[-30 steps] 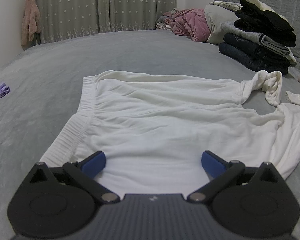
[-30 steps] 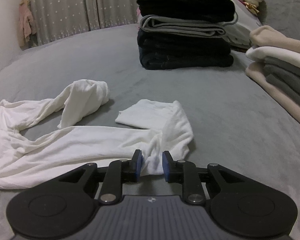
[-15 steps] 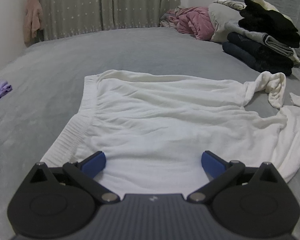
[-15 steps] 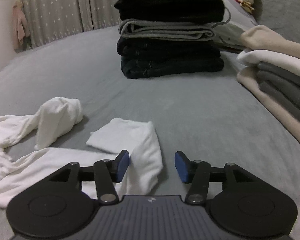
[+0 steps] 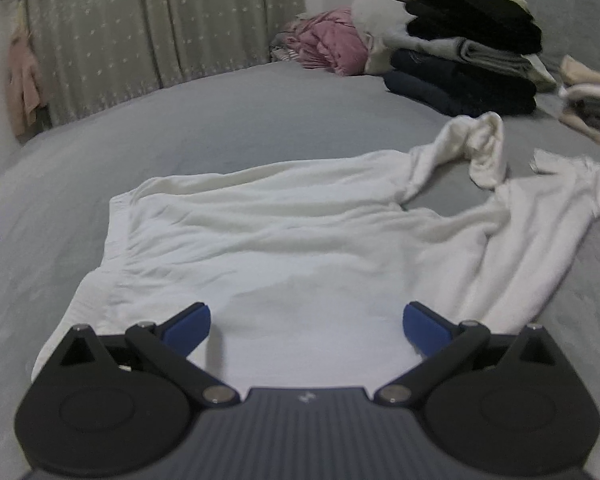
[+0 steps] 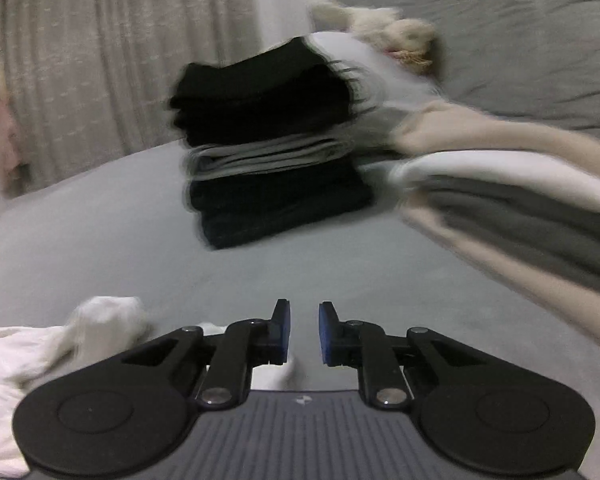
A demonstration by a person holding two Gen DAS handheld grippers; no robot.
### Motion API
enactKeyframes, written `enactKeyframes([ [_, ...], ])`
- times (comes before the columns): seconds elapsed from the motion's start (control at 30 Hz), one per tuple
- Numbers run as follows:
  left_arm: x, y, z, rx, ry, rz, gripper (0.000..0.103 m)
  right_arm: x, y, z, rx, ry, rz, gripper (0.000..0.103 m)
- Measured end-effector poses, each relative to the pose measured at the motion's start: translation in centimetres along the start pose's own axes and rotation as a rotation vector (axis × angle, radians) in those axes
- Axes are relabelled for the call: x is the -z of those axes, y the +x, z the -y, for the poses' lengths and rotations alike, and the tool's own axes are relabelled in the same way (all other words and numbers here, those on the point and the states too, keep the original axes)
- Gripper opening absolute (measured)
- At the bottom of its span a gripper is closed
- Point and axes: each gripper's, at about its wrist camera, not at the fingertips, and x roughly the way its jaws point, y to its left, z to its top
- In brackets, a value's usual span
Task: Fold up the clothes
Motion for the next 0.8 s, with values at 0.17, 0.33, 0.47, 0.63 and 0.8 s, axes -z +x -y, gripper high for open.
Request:
enactKeyframes([
  [0.17, -0.4, -0.1, -0.4, -0.003, -0.082, -0.014, 0.103, 0.6, 1.2, 1.9, -0.064, 0.001, -0.088, 0.034],
  [0.33, -1.4, -0.2, 0.3, 0.004, -0.108, 0.003, 0.103, 0.4, 3.9, -1.5, -0.132, -0.137, -0.102, 0.053],
  [0.47, -1.8, 0.1, 2.1, 0.02, -0.042, 0.004, 0.103, 1.0, 6.4, -3.8, -0.122, -0.229, -0.111, 0.054],
  [0.63, -2.1, 0.4, 4.1, 0.058, 0.021, 0.001, 0.103, 1.2, 8.8, -6.1, -0.201, -0.302, -0.142, 0.058],
  [0.8, -2.0, 0.8, 5.6, 0.097, 0.076, -0.004, 0.103, 2.0, 9.7, -8.2, -0.216, -0.399, -0.124, 0.045],
])
